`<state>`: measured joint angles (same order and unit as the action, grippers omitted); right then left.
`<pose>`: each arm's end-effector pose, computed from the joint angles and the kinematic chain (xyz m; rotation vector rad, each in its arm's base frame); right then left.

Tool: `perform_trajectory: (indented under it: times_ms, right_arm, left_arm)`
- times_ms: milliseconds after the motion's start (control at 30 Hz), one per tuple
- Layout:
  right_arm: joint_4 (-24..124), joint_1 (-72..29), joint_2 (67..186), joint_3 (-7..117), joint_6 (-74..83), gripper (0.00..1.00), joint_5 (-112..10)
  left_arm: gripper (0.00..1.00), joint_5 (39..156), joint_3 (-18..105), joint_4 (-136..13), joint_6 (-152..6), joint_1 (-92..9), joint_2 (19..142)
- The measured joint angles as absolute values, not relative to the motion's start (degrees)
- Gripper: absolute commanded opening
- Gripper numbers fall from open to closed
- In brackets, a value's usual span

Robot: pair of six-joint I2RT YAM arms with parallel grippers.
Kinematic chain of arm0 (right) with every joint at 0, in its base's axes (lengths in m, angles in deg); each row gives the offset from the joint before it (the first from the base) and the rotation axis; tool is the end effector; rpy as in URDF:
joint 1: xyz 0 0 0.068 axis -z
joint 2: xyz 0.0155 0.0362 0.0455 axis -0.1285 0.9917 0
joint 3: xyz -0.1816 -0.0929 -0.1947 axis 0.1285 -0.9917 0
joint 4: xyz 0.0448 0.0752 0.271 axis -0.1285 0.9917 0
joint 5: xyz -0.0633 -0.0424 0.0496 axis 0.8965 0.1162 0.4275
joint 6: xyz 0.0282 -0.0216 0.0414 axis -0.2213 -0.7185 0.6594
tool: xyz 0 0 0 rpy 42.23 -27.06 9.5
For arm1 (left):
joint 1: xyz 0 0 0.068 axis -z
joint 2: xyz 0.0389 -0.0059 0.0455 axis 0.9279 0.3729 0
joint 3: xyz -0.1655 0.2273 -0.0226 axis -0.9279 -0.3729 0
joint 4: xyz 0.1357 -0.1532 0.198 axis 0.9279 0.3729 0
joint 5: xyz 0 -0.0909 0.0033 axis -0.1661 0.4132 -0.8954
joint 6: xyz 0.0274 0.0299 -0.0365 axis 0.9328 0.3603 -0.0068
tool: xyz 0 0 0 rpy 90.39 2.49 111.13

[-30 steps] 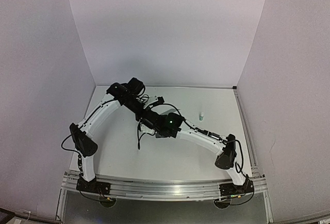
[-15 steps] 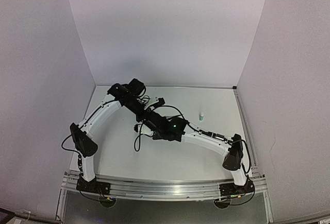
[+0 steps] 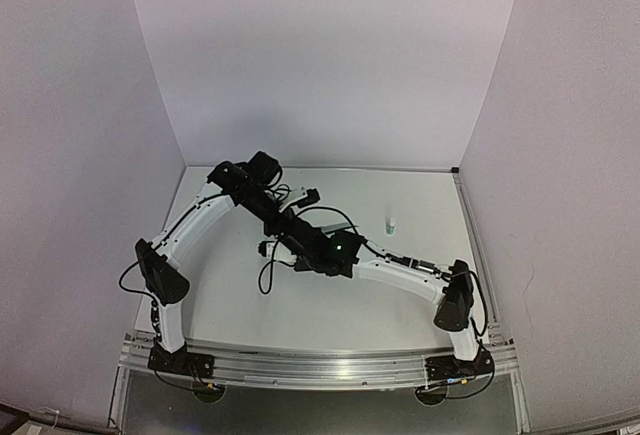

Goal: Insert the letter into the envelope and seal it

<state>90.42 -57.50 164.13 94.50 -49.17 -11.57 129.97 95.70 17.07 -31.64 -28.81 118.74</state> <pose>0.2292 0.4437 0.3229 -1.7033 1.4803 -0.4775 0.3150 -0.2887 0.3769 1.6465 2.0494 -1.0190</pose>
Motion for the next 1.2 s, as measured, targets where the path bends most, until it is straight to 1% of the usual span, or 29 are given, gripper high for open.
perform_trajectory:
  times_ms: [67, 100, 200, 267, 333, 433, 600, 833, 1033, 1100, 1200]
  right_arm:
    - [90.4, -57.5, 163.1, 94.1, -47.5, 0.31, -12.9]
    - [90.5, -57.5, 162.2, 93.5, -46.8, 0.42, -14.3]
    - [90.6, -57.5, 158.0, 91.1, -43.7, 0.60, -19.1]
    - [90.4, -57.4, 154.0, 89.5, -41.4, 0.68, -22.1]
    - [89.3, -57.1, 149.4, 88.1, -39.3, 0.72, -24.7]
    - [88.2, -56.6, 142.7, 85.7, -36.2, 0.84, -27.6]
    - [87.1, -53.5, 136.1, 82.3, -28.3, 0.88, -35.2]
    - [85.7, -37.1, 131.8, 71.0, -14.8, 0.90, -45.4]
    - [81.8, -33.1, 130.6, 59.2, -11.2, 0.90, -56.7]
    - [80.1, -31.7, 129.2, 54.9, -10.2, 0.90, -59.0]
    - [78.1, -30.6, 128.0, 51.7, -9.2, 0.89, -60.3]
  left_arm:
    - [0.00, 130.0, 95.7, 16.6, -31.4, -29.0, 118.7]
    - [0.00, 130.0, 95.7, 16.3, -31.4, -29.2, 118.7]
    - [0.00, 130.0, 95.7, 15.4, -31.5, -29.9, 118.7]
    - [0.00, 129.9, 95.6, 15.7, -31.6, -30.5, 118.7]
    - [0.00, 129.6, 95.5, 16.3, -31.6, -30.6, 118.7]
    - [0.00, 129.5, 95.3, 16.9, -31.6, -30.6, 118.7]
    - [0.00, 129.5, 94.5, 16.9, -31.0, -30.5, 118.7]
    - [0.00, 129.8, 94.5, 17.0, -27.9, -30.5, 118.7]
    - [0.00, 131.8, 93.4, 16.9, -24.8, -30.5, 118.7]
    - [0.00, 132.2, 92.5, 16.9, -24.3, -30.5, 118.7]
    - [0.00, 132.7, 92.0, 17.0, -23.5, -30.5, 118.7]
